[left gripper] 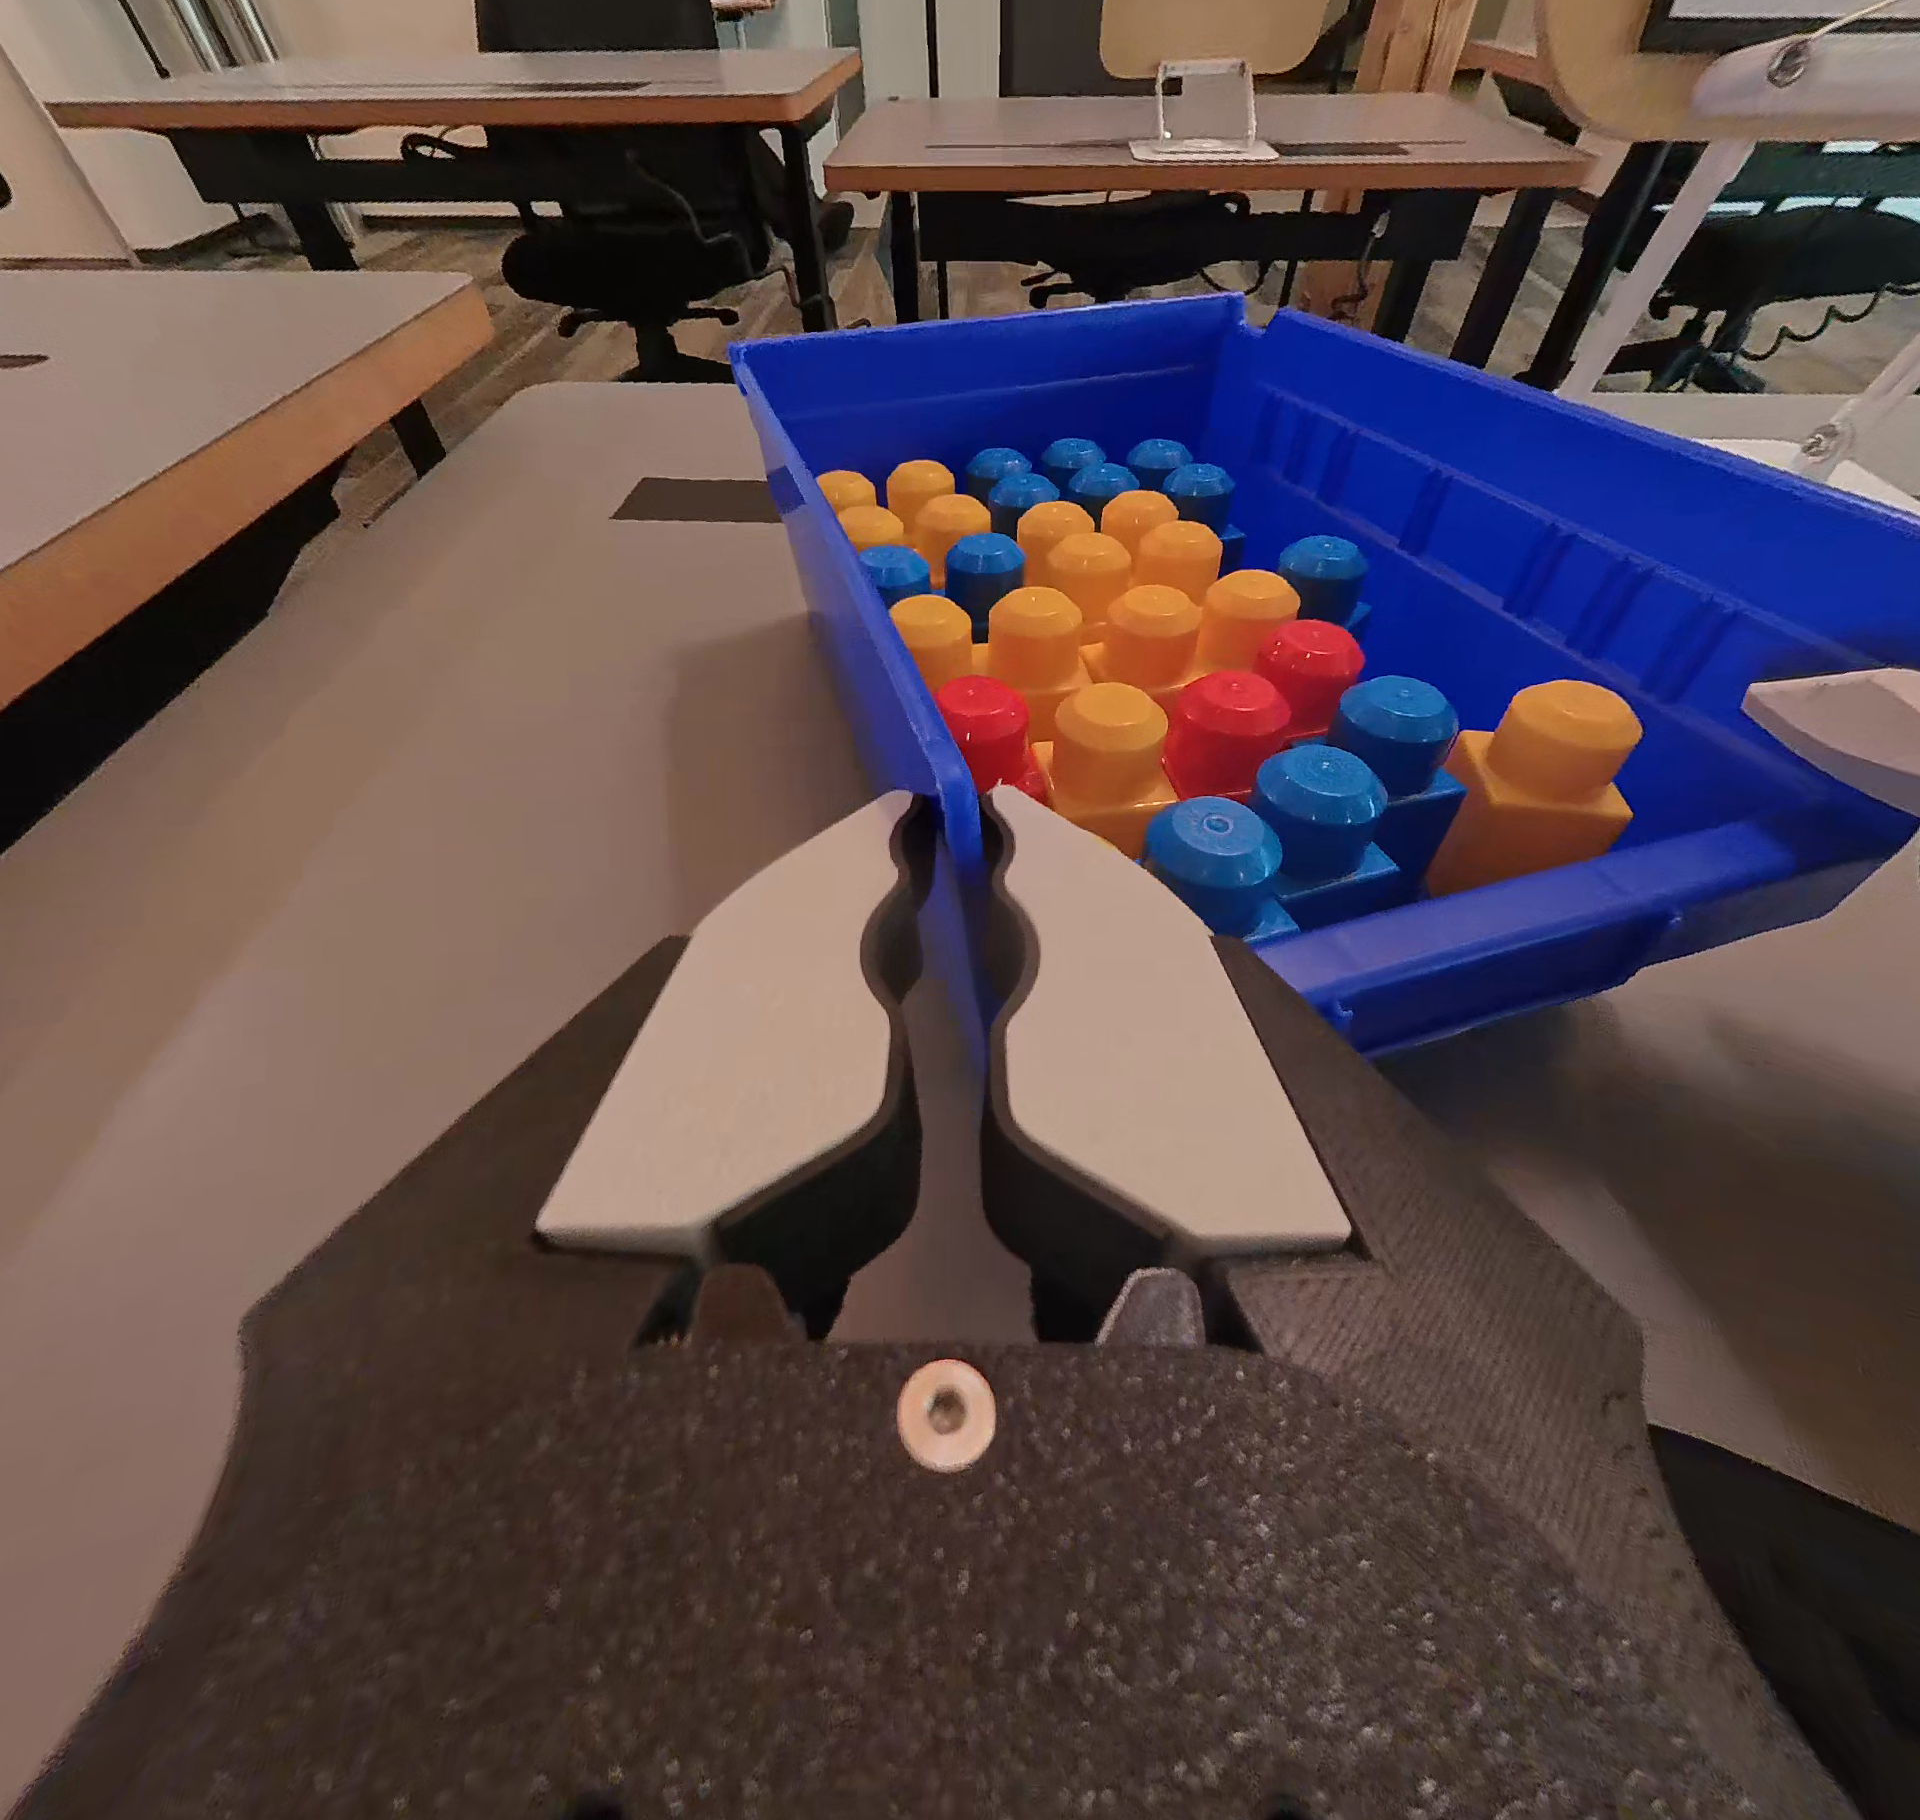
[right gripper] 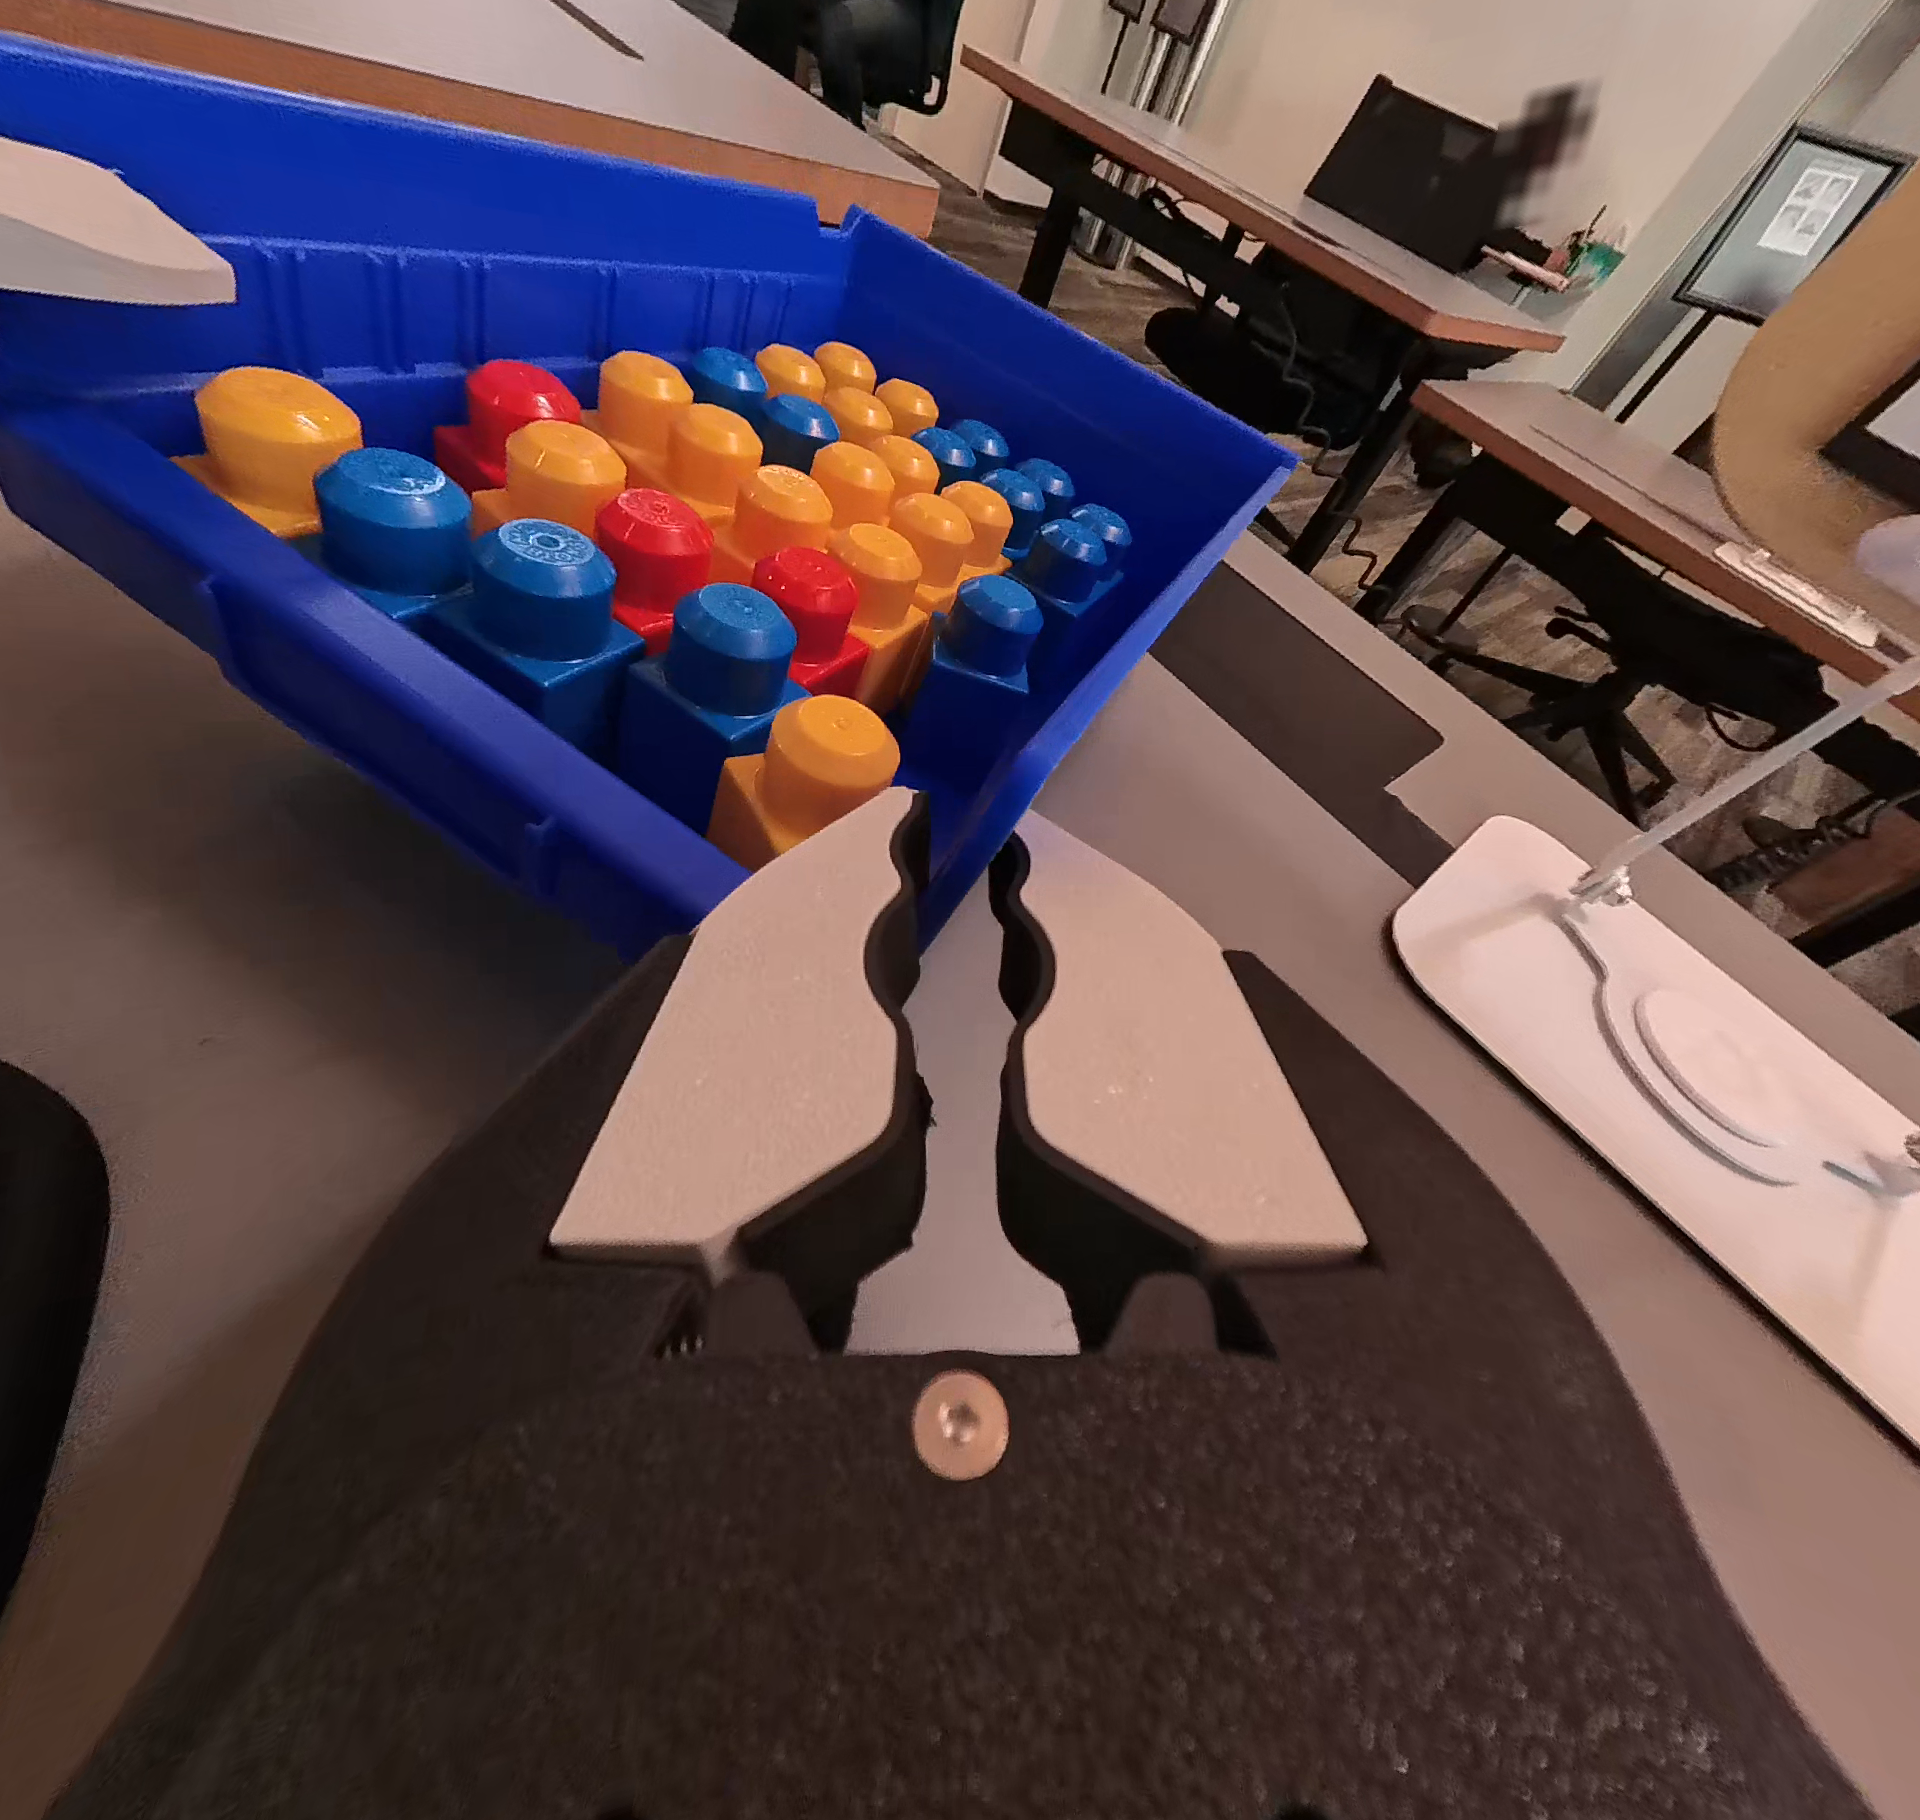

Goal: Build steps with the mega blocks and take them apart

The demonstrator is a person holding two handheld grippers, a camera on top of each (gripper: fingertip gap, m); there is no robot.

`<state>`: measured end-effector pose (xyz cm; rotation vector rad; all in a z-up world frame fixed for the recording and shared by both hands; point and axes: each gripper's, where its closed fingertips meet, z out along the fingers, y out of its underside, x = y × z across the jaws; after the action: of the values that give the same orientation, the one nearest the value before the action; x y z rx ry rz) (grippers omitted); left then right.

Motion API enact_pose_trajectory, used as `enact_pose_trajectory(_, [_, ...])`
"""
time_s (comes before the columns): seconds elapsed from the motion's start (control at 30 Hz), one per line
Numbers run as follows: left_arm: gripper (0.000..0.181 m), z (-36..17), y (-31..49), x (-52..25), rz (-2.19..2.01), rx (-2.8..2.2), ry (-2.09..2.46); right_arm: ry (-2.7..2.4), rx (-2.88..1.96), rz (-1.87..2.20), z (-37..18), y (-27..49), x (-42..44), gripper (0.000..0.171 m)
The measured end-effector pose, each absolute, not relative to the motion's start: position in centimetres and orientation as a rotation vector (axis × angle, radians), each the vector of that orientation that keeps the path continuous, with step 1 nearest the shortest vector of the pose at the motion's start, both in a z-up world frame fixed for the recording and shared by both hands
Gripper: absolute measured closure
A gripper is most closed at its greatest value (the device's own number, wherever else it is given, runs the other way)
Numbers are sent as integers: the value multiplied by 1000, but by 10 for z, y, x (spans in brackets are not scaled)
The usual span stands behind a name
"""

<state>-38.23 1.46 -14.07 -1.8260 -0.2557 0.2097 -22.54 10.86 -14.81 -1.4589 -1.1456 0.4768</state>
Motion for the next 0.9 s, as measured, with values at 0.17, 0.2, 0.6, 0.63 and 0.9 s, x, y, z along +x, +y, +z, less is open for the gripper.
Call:
enact_pose_trajectory(0.17, [174, -159, 16, -390, 225, -1879, -311, -1146, -1481, 440, -164, 113, -231, 160])
enact_pose_trajectory(0.2, [174, -164, 17, -391, 228, -1892, -325, -1142, -1494, 436, -168, 115, -232, 160])
enact_pose_trajectory(0.6, [174, -167, 20, -391, 230, -1869, -322, -1122, -1536, 437, -169, 120, -232, 158])
enact_pose_trajectory(0.63, [174, -166, 20, -391, 230, -1868, -321, -1124, -1542, 445, -168, 120, -231, 158])
enact_pose_trajectory(0.9, [174, -167, 21, -392, 231, -1882, -323, -1157, -1553, 446, -167, 123, -234, 158])
